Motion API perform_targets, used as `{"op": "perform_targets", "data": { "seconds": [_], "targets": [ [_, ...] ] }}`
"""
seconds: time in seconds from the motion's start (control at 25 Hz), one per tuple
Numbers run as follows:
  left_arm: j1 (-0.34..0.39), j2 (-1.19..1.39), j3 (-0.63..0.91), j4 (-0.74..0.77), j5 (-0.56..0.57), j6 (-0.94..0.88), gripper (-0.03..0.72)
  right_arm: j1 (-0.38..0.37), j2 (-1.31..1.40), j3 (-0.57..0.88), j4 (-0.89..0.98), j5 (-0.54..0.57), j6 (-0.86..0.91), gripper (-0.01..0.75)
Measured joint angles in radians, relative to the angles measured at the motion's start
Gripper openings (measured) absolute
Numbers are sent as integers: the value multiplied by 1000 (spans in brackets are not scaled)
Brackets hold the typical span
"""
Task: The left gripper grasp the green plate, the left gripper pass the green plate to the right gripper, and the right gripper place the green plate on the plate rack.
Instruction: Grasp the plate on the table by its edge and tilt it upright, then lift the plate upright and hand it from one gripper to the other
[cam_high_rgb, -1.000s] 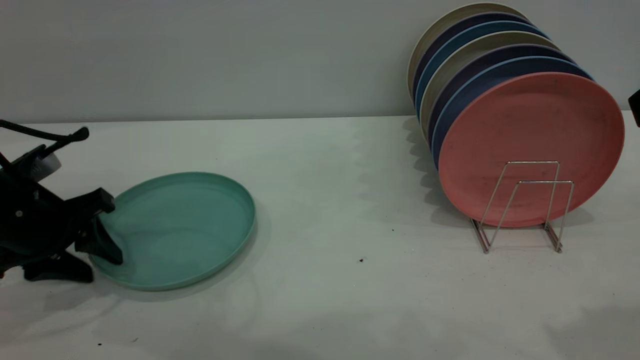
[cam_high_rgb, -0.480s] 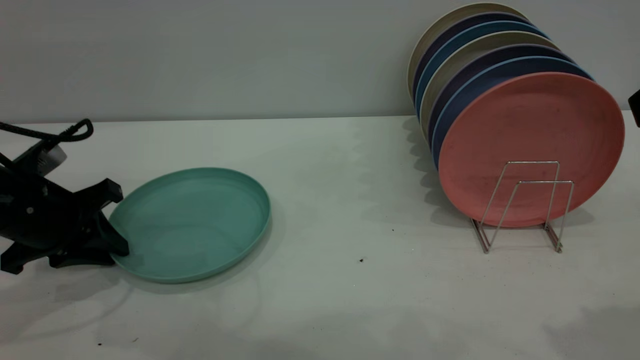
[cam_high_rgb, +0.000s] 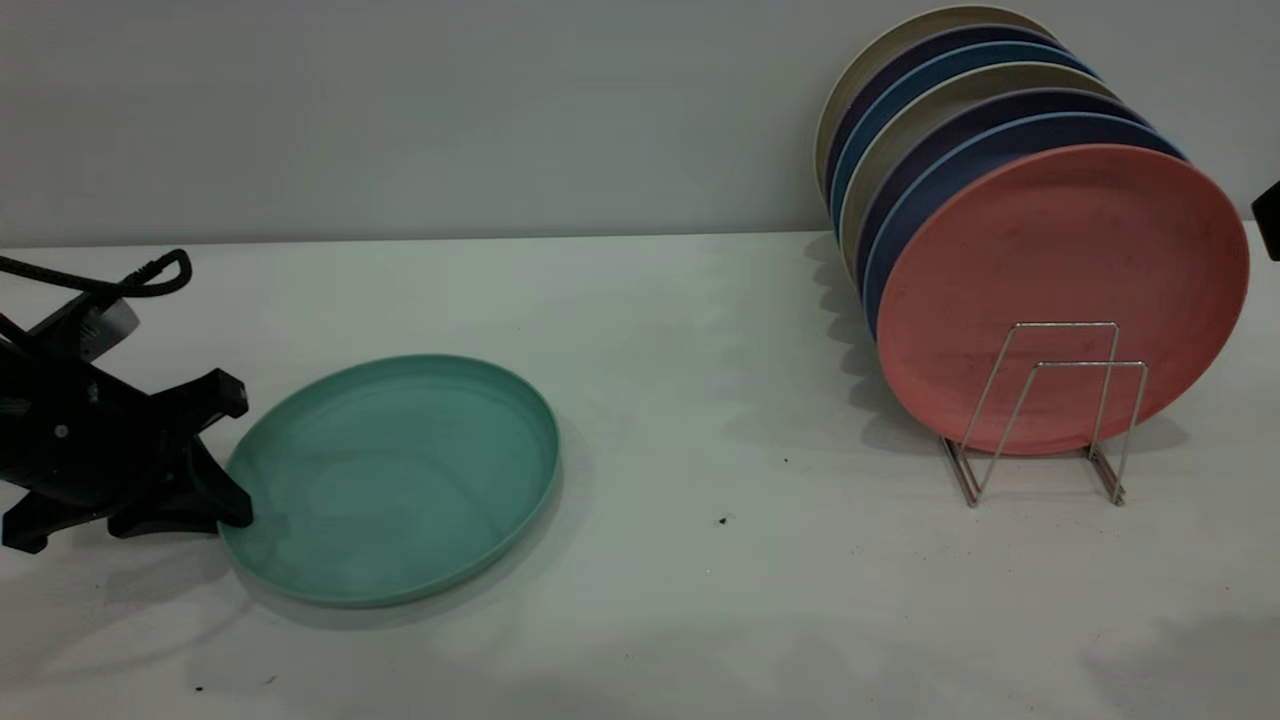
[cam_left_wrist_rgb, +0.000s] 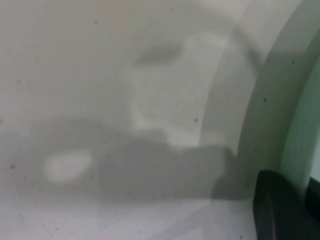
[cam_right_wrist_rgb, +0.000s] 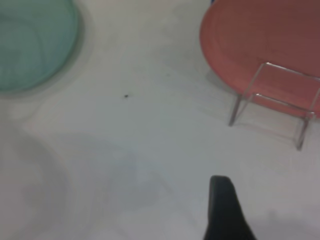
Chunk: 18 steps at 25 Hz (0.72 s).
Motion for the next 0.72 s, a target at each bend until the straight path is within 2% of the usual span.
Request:
{"op": "perform_targets", "data": {
  "seconds": [0.24,0.36,0.56,0.72],
  "targets": [
    [0,-50,0,-6,-31,65,12,0,0,0,67,11,-10,483],
    [0,-114,0,-35,-37,112,12,0,12,0,157,11,-57,483],
    [-2,-194,0,-66,44,166,12,0,92,0,407,51,-282,483],
    [-37,-231,0,-66,68,173,12,0,183,-2,653,105,-482,483]
  ]
}}
